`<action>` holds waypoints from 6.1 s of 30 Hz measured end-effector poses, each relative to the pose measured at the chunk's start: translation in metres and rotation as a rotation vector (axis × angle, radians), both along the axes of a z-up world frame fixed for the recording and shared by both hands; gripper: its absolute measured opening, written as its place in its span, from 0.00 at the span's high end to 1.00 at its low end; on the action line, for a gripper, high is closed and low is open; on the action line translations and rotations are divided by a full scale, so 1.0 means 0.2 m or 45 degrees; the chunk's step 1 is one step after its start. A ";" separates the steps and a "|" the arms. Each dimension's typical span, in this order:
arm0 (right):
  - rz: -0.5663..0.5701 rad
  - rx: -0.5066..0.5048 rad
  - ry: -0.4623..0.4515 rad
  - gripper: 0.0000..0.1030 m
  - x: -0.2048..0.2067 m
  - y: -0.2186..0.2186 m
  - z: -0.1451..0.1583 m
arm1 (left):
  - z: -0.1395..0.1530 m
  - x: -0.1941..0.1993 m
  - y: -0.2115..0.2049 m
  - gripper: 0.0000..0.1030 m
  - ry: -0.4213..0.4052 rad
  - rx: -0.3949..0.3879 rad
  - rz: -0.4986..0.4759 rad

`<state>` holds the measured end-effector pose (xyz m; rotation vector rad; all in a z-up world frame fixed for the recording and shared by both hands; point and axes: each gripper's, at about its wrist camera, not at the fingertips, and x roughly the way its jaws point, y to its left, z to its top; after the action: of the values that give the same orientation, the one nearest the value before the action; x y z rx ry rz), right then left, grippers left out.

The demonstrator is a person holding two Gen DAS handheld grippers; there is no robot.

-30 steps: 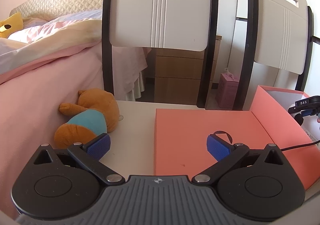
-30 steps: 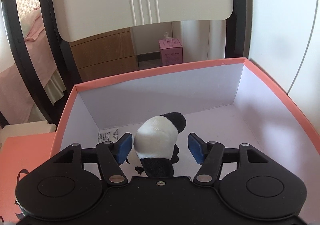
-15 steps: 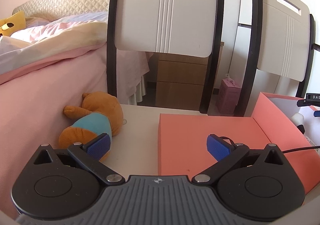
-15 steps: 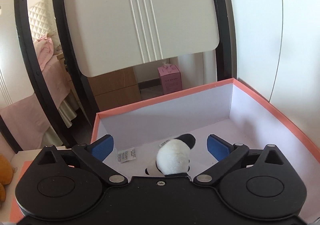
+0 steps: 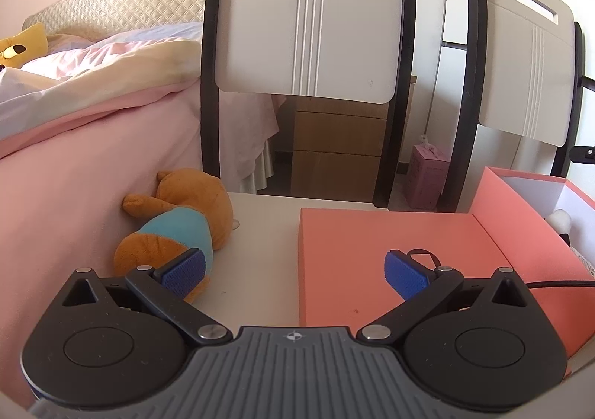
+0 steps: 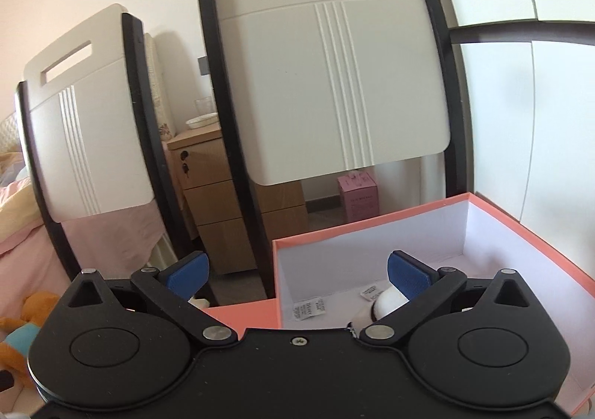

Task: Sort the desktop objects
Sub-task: 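Lower the panda into the shoebox and open the right gripper, then withdraw the right gripper from the shoebox back toward the teddy bear, then close the right gripper on the blue shirt of the orange teddy bear, then lift the teddy bear with the right gripper and carry it toward the shoebox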

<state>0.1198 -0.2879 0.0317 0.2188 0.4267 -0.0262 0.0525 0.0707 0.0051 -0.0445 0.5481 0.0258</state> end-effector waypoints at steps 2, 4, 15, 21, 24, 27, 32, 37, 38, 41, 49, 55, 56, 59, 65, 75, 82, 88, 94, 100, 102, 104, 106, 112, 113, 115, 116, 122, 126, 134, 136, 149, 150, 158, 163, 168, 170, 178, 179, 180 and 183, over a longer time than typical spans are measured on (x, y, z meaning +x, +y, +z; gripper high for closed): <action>0.042 0.005 -0.011 0.01 -0.04 0.07 0.02 | -0.01 0.00 0.01 0.00 0.003 0.000 0.007; 0.085 -0.022 -0.030 0.01 -0.08 0.15 0.05 | -0.01 -0.01 0.02 0.00 0.006 0.002 0.013; 0.300 -0.038 -0.078 0.01 -0.19 0.46 0.06 | -0.01 -0.02 0.06 0.00 0.011 -0.010 0.031; 0.371 -0.002 -0.097 0.01 -0.24 0.58 0.05 | -0.03 -0.05 0.10 0.00 0.014 -0.023 0.052; 0.391 0.007 -0.098 0.01 -0.26 0.62 0.02 | -0.04 -0.06 0.11 0.00 0.027 -0.023 0.046; 0.422 0.016 -0.113 0.01 -0.30 0.66 -0.03 | -0.05 -0.08 0.13 0.00 0.027 -0.025 0.048; 0.429 0.027 -0.059 0.01 -0.32 0.67 -0.13 | -0.07 -0.11 0.17 0.00 0.033 -0.038 0.066; 0.411 0.055 0.004 0.01 -0.31 0.64 -0.20 | -0.09 -0.13 0.21 0.00 0.054 -0.057 0.087; 0.411 0.058 0.002 0.01 -0.31 0.64 -0.20 | -0.09 -0.13 0.21 0.00 0.052 -0.059 0.085; 0.417 0.055 -0.002 0.01 -0.32 0.64 -0.20 | -0.09 -0.14 0.21 0.00 0.048 -0.061 0.079; 0.436 0.056 -0.006 0.01 -0.32 0.67 -0.20 | -0.09 -0.15 0.20 0.00 0.047 -0.054 0.071; 0.448 0.066 -0.001 0.01 -0.31 0.68 -0.20 | -0.09 -0.16 0.21 0.00 0.040 -0.060 0.071; 0.454 0.071 -0.002 0.01 -0.30 0.68 -0.21 | -0.10 -0.16 0.21 0.00 0.042 -0.059 0.066; 0.479 0.083 0.003 0.01 -0.28 0.70 -0.21 | -0.11 -0.18 0.22 0.00 0.045 -0.058 0.069; 0.545 0.092 0.069 0.01 -0.19 0.76 -0.22 | -0.10 -0.21 0.26 0.00 0.033 -0.069 0.092; 0.623 0.113 0.182 0.01 0.08 0.99 -0.20 | -0.08 -0.26 0.38 0.00 0.002 -0.130 0.144; 0.793 0.234 0.270 0.01 0.31 1.24 -0.27 | -0.09 -0.27 0.38 0.00 0.012 -0.125 0.143; 0.894 0.494 0.435 0.01 0.50 1.42 -0.41 | -0.09 -0.26 0.39 0.00 0.014 -0.131 0.131; 0.986 0.511 0.457 0.01 0.61 1.60 -0.47 | -0.11 -0.27 0.39 0.00 0.034 -0.158 0.082; 0.997 0.512 0.535 0.01 0.67 1.73 -0.58 | -0.11 -0.27 0.42 0.00 0.045 -0.203 0.075; 1.002 0.507 0.560 0.01 0.68 1.76 -0.61 | -0.11 -0.28 0.42 0.00 0.047 -0.215 0.065; 1.013 0.522 0.572 0.01 0.68 1.78 -0.62 | -0.11 -0.28 0.42 0.00 0.048 -0.228 0.053; 1.015 0.548 0.581 0.01 0.67 1.79 -0.64 | -0.11 -0.28 0.43 0.00 0.047 -0.241 0.046; 1.018 0.572 0.593 0.03 0.67 1.84 -0.66 | -0.12 -0.29 0.42 0.00 0.051 -0.253 0.030; 1.019 0.577 0.597 0.03 0.67 1.85 -0.67 | -0.12 -0.29 0.42 0.00 0.052 -0.253 0.029; 1.013 0.573 0.599 0.02 0.66 1.87 -0.67 | -0.12 -0.29 0.42 0.00 0.054 -0.253 0.026; 1.009 0.569 0.599 0.02 0.66 1.87 -0.68 | -0.12 -0.29 0.42 0.00 0.054 -0.254 0.024; 0.978 0.466 0.616 0.14 0.63 1.90 -0.68 | -0.12 -0.29 0.41 0.00 0.062 -0.252 0.021; 0.989 0.445 0.596 0.25 0.61 1.89 -0.65 | -0.11 -0.28 0.43 0.00 0.061 -0.250 0.049; 1.019 0.336 0.512 0.31 0.56 1.86 -0.57 | -0.11 -0.28 0.44 0.00 0.050 -0.228 0.069; 1.018 0.317 0.495 0.31 0.55 1.85 -0.56 | -0.11 -0.28 0.44 0.00 0.048 -0.226 0.075; 0.985 0.150 0.404 0.31 0.49 1.71 -0.46 | -0.09 -0.27 0.43 0.00 0.021 -0.172 0.160; 0.981 0.144 0.398 0.31 0.49 1.70 -0.45 | -0.08 -0.27 0.42 0.00 0.016 -0.167 0.165; 0.947 0.063 0.322 0.32 0.45 1.61 -0.38 | -0.03 -0.27 0.39 0.00 -0.015 -0.149 0.202; 0.915 0.029 0.279 0.32 0.43 1.53 -0.33 | 0.01 -0.28 0.37 0.00 -0.036 -0.112 0.241; 0.877 0.014 0.261 0.32 0.41 1.43 -0.29 | 0.04 -0.28 0.33 0.00 -0.045 -0.132 0.254; 0.859 0.010 0.251 0.32 0.40 1.39 -0.27 | 0.04 -0.27 0.31 0.00 -0.047 -0.120 0.257; 0.796 -0.049 0.208 0.32 0.33 1.22 -0.18 | 0.07 -0.27 0.21 0.00 -0.048 -0.098 0.230; 0.788 -0.054 0.202 0.32 0.32 1.19 -0.17 | 0.08 -0.26 0.20 0.00 -0.050 -0.096 0.227; 0.777 -0.063 0.196 0.32 0.31 1.17 -0.16 | 0.08 -0.26 0.18 0.00 -0.048 -0.095 0.218; 0.751 -0.075 0.177 0.32 0.28 1.09 -0.13 | 0.10 -0.26 0.14 0.00 -0.044 -0.110 0.194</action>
<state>0.1763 -0.0692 0.0054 0.0268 0.6147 0.5267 0.0000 0.0990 0.0247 -0.1705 0.5104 0.1501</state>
